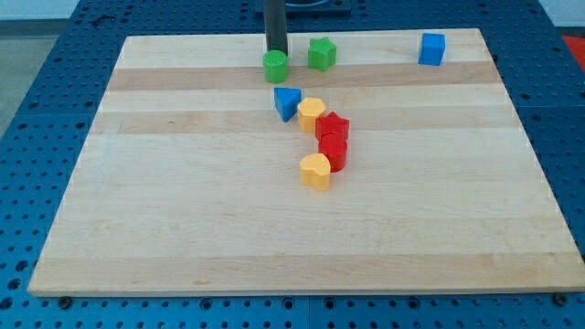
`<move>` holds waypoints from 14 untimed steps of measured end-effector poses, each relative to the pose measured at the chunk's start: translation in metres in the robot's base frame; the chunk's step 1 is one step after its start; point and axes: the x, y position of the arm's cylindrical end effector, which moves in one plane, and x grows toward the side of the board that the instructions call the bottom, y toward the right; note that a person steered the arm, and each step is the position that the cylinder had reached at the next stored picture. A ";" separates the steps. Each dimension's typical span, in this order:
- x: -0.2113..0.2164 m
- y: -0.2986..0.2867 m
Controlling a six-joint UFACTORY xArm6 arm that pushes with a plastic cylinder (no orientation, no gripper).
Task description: Push the green circle closer to the blue triangle
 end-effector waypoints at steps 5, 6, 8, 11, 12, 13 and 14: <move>0.009 0.033; 0.012 0.028; 0.023 0.016; 0.019 -0.031; 0.024 -0.044; 0.025 -0.053; 0.025 -0.086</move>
